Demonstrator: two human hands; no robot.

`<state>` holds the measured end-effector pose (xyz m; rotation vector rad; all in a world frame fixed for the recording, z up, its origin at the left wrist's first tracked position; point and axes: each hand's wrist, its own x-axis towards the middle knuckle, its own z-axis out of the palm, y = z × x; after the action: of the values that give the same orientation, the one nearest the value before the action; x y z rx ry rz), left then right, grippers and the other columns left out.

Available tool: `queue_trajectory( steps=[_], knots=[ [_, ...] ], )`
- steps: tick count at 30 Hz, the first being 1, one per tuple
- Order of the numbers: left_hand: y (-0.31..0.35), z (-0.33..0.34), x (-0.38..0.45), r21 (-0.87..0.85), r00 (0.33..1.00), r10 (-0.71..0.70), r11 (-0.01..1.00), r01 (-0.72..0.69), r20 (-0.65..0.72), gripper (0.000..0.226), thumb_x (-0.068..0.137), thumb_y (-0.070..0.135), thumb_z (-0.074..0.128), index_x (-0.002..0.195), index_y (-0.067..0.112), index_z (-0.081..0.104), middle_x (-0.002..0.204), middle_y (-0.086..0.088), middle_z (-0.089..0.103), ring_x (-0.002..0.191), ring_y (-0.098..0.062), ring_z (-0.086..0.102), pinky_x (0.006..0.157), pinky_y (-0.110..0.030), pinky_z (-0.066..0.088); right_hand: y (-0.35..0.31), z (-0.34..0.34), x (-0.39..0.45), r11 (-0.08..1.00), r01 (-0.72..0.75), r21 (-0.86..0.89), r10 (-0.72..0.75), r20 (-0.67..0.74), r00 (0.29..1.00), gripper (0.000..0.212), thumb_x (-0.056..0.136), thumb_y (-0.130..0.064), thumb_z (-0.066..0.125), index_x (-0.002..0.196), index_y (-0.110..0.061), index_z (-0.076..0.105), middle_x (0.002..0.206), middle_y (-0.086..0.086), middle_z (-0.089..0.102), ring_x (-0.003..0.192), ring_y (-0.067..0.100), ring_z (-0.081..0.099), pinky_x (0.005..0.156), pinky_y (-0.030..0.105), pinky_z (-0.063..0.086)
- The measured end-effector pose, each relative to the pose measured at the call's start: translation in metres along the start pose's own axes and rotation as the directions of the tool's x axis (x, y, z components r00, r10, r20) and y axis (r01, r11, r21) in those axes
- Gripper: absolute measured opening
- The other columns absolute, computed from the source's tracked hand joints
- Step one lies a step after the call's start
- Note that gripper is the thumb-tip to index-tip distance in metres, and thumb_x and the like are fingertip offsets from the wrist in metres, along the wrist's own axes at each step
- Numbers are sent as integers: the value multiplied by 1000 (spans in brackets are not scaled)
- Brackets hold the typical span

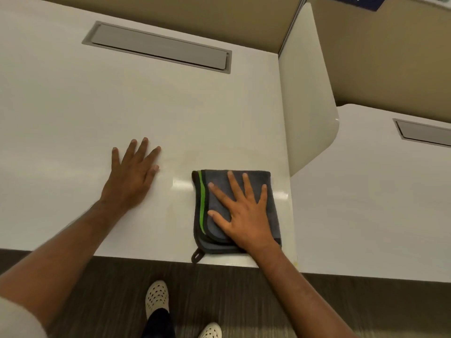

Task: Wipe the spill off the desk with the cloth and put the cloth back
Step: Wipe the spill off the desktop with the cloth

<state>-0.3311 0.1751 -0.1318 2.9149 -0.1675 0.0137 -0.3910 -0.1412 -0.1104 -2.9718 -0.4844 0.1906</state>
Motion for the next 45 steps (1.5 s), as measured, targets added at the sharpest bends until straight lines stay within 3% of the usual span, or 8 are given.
queue_trajectory(
  steps=[4, 7, 13, 19, 25, 29, 39, 45],
  knots=[
    [-1, 0, 0, 15, 1000, 3, 1000, -4, 28, 61, 104, 46, 13, 160, 25, 28, 169, -8, 19, 156, -32, 13, 121, -62, 7, 10, -16, 62, 980, -201, 8, 200, 30, 979, 69, 94, -79, 24, 157, -58, 3, 174, -3, -7, 158, 36, -11, 114, 79, -5],
    [-4, -5, 1, 1, 998, 14, 1000, -15, 58, 64, 102, 48, 14, 160, 25, 27, 170, -7, 17, 157, -32, 12, 121, -61, 6, -16, -16, 100, 975, -221, 21, 220, 45, 974, 72, 94, -80, 20, 158, -56, -1, 174, 3, -8, 157, 41, -11, 112, 81, -4],
    [-18, -18, -19, 75, 996, 47, 996, -53, 80, 74, 96, 61, 11, 160, 27, 26, 169, -9, 17, 156, -32, 14, 120, -64, 7, -80, 3, 76, 997, 75, -1, -75, 17, 997, 78, 88, -87, 18, 158, -55, 1, 174, 3, -5, 157, 39, -11, 112, 80, -8],
    [-22, -13, -25, 73, 996, -37, 997, 31, 79, 74, 97, 62, 5, 162, 30, 16, 171, -6, 8, 158, -28, 5, 123, -62, 4, -51, 17, 1, 975, 218, -39, -219, -22, 976, 71, 95, -79, 22, 159, -54, 2, 174, -3, -3, 159, 31, -5, 116, 78, 3],
    [-23, -9, -26, 35, 998, -49, 998, 48, 48, 68, 99, 58, 7, 161, 33, 17, 171, -2, 8, 158, -24, 3, 124, -59, 2, 0, -9, 39, 998, -59, -16, 59, 12, 998, 65, 97, -74, 25, 156, -59, 3, 173, -7, -8, 159, 30, -10, 116, 77, -4],
    [-21, -10, -26, 14, 998, -50, 999, 50, 39, 68, 99, 58, 4, 161, 33, 18, 171, -1, 8, 158, -23, 1, 125, -58, 0, -19, -20, 101, 970, -241, 11, 241, 44, 970, 69, 94, -79, 20, 157, -58, 0, 174, 1, -9, 158, 36, -13, 114, 79, -5],
    [-18, -17, -26, 14, 998, -45, 999, 44, 51, 76, 94, 66, 3, 162, 32, 16, 171, -2, 6, 158, -23, 0, 125, -58, -1, -90, 15, 25, 982, 187, -1, -187, -9, 982, 73, 93, -80, 27, 159, -54, 6, 174, 1, -4, 159, 35, -5, 115, 78, -2],
    [-19, -15, -27, 17, 998, -51, 999, 50, 31, 74, 95, 66, 7, 162, 33, 15, 172, 0, 4, 158, -22, -2, 125, -57, -2, -26, 4, -3, 995, 87, -43, -85, 35, 996, 74, 89, -84, 22, 155, -61, -3, 172, -8, -13, 159, 28, -12, 118, 74, -5]
  ],
)
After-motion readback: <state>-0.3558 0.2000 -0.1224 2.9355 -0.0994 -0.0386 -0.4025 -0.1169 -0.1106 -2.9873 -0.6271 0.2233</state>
